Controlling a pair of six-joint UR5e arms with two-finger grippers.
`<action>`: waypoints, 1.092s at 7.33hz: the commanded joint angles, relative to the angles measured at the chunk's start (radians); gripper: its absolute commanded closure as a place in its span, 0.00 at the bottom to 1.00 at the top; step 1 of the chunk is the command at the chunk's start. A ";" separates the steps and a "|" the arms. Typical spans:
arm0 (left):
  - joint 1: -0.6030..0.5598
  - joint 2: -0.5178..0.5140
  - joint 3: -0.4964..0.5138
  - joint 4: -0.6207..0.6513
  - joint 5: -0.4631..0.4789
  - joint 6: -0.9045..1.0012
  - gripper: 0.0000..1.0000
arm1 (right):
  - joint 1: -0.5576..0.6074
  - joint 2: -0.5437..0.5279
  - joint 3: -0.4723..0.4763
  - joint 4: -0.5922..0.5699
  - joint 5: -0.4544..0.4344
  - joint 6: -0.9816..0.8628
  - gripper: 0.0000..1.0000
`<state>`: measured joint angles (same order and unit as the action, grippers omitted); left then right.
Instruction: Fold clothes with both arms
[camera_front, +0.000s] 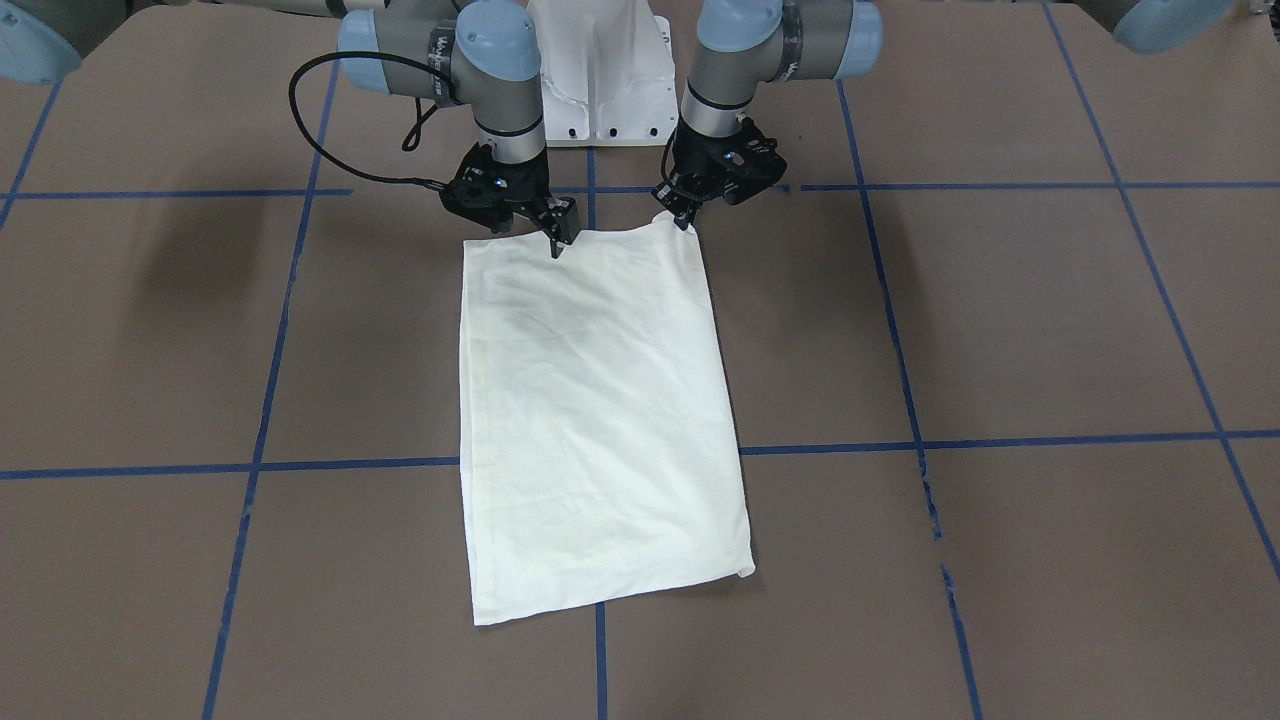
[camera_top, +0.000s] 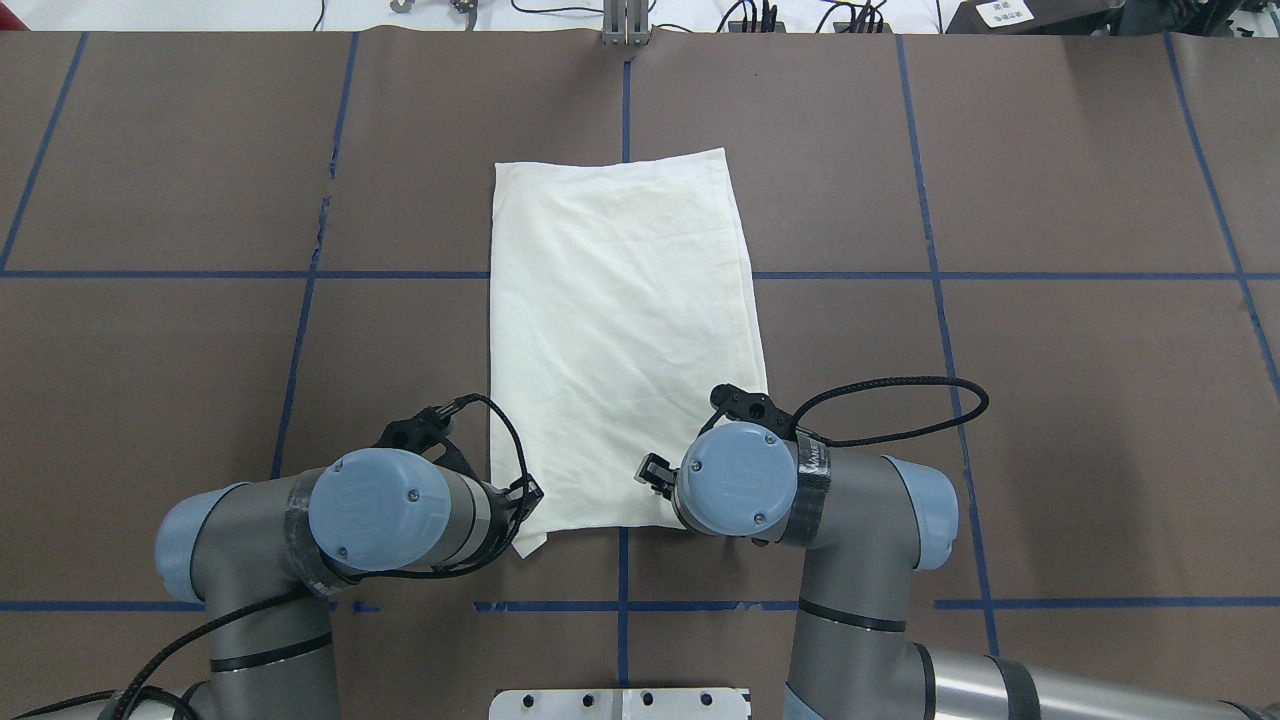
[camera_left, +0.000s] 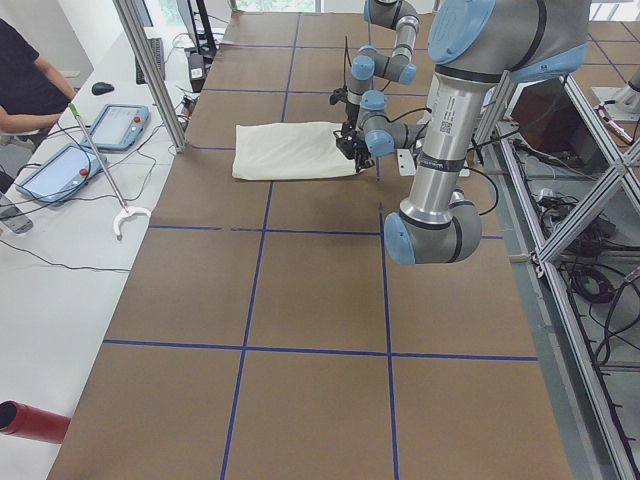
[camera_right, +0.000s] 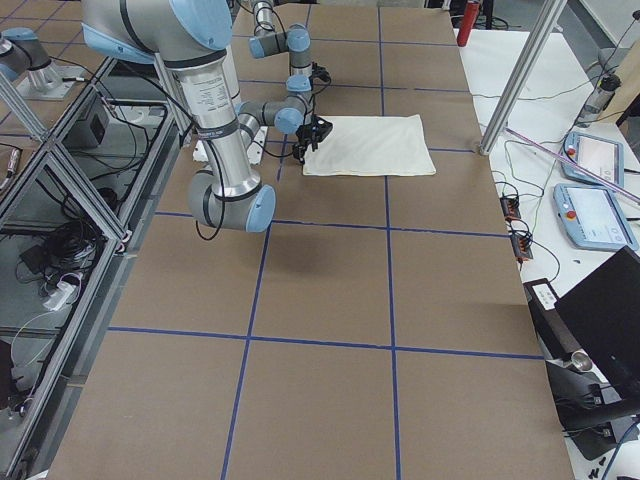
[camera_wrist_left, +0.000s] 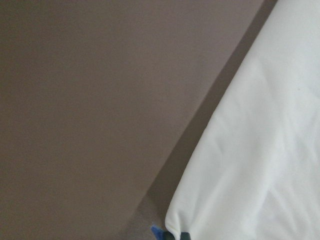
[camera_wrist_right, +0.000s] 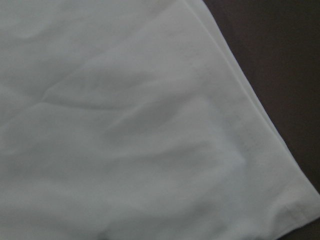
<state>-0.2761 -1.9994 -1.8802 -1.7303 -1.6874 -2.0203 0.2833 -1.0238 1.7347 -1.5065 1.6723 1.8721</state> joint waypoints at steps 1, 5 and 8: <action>0.000 0.001 0.000 0.000 0.000 0.000 1.00 | 0.005 -0.009 0.008 -0.015 0.004 0.002 0.00; 0.000 0.001 0.001 0.000 0.000 0.000 1.00 | -0.013 -0.033 0.048 -0.087 0.003 0.006 0.00; 0.000 0.001 0.000 0.000 0.005 0.000 1.00 | -0.015 -0.032 0.043 -0.080 0.003 0.004 0.00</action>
<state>-0.2761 -1.9988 -1.8795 -1.7303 -1.6857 -2.0202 0.2693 -1.0546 1.7788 -1.5884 1.6751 1.8762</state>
